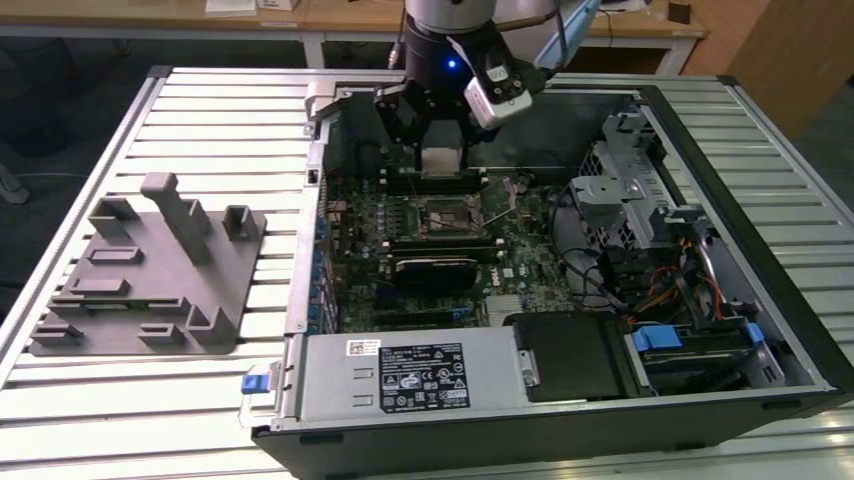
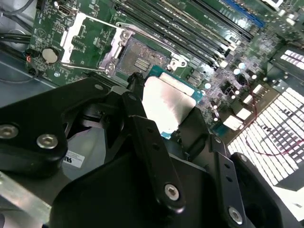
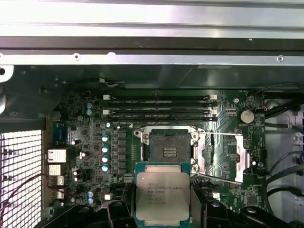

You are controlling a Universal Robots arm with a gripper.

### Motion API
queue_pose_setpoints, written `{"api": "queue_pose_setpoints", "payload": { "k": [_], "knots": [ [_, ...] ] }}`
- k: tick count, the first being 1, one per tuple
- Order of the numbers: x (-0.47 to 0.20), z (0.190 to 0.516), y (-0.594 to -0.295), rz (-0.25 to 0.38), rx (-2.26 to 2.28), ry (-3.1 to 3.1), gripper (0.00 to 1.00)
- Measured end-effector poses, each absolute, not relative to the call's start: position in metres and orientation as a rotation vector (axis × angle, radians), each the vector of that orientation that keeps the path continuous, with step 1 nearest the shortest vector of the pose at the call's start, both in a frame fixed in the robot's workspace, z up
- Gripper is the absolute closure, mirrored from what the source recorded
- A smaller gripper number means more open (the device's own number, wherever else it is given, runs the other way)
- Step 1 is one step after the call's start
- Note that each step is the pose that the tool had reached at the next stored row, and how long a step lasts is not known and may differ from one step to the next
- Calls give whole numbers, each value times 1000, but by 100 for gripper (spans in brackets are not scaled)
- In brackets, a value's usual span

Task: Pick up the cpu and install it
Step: 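Pick up the cpu and move it towards the insertion slot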

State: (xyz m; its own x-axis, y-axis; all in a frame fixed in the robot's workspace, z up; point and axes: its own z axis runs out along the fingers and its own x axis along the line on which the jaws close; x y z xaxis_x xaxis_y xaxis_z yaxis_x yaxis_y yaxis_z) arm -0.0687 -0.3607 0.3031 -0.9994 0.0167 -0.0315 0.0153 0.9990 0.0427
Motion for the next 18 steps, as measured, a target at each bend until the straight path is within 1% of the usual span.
{"api": "queue_pose_setpoints", "payload": {
  "k": [18],
  "knots": [
    [-54,280,-356,66,25,3112,45]
  ]
}}
